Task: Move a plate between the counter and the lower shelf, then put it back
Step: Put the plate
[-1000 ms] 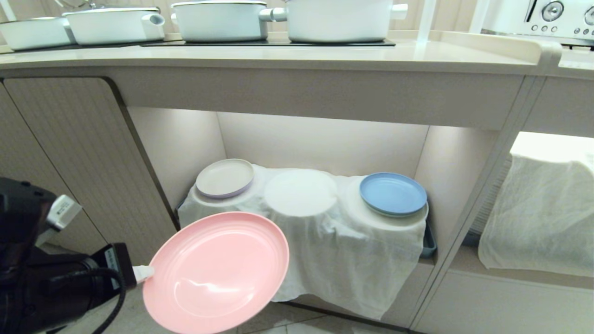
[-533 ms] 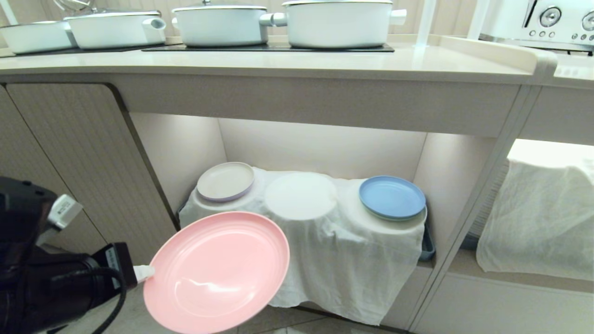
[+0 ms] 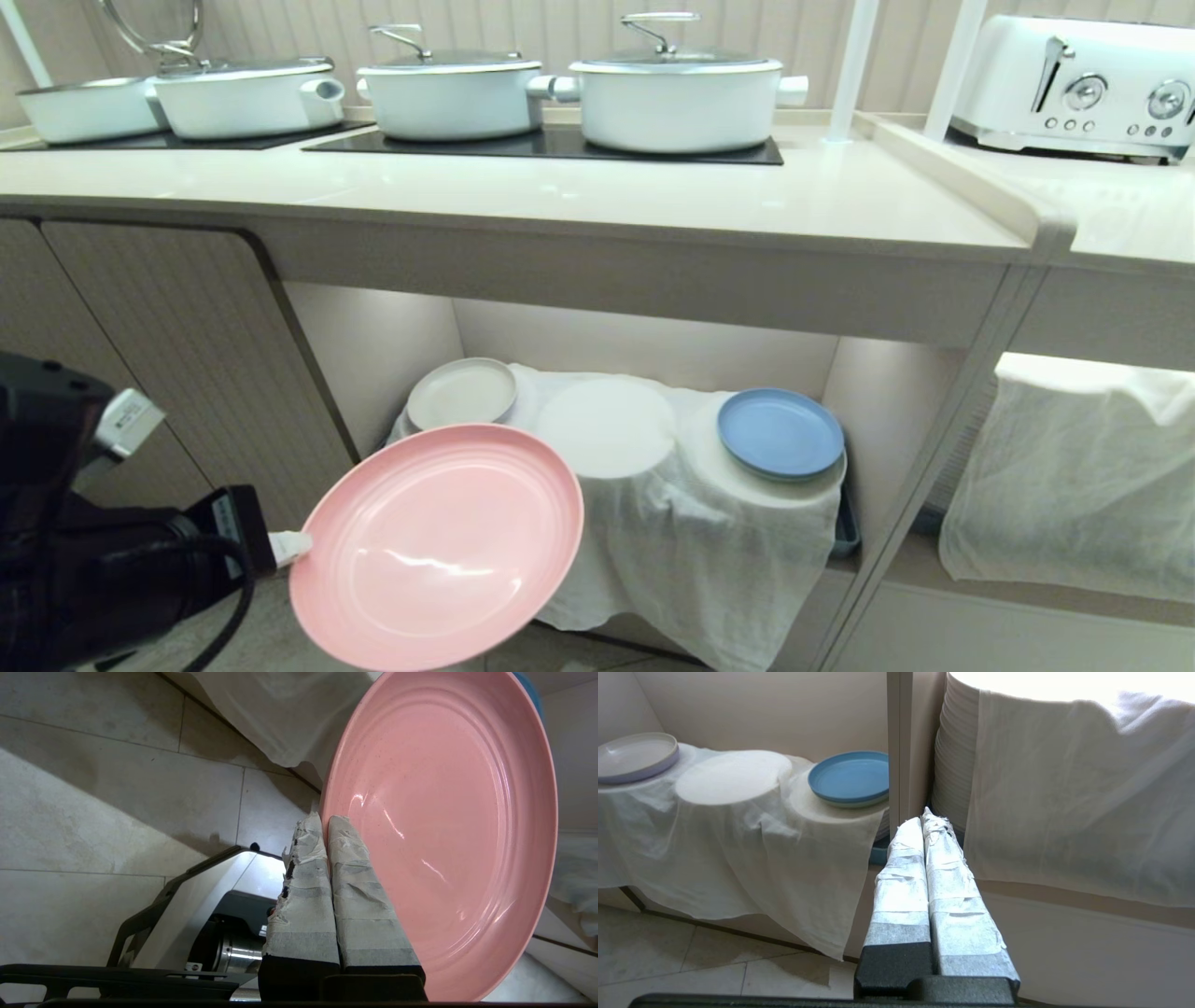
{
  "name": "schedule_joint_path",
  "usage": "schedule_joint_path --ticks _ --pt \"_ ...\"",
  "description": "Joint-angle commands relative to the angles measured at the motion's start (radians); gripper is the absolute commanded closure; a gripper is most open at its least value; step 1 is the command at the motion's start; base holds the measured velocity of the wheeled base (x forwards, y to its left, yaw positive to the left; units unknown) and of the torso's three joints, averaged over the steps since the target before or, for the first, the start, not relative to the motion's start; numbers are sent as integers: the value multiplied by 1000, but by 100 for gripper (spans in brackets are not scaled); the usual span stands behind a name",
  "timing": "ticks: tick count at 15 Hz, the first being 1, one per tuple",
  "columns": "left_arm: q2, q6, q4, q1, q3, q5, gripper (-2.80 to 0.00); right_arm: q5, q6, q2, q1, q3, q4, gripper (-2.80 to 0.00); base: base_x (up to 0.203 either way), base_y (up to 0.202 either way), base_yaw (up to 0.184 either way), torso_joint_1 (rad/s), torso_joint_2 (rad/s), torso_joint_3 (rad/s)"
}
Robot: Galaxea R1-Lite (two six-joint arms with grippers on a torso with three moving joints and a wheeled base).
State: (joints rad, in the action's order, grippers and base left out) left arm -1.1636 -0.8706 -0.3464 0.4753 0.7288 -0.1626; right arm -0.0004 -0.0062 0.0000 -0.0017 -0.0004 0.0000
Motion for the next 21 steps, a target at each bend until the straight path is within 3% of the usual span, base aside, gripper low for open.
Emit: schedule_joint_path --ticks 1,21 --pt "-4 -5 0 0 1 0 0 0 0 0 0 0 0 0 0 0 0 176 -479 -283" --pt "-23 -10 4 -2 21 3 0 0 -1 0 0 0 0 0 0 0 0 230 -518 -288"
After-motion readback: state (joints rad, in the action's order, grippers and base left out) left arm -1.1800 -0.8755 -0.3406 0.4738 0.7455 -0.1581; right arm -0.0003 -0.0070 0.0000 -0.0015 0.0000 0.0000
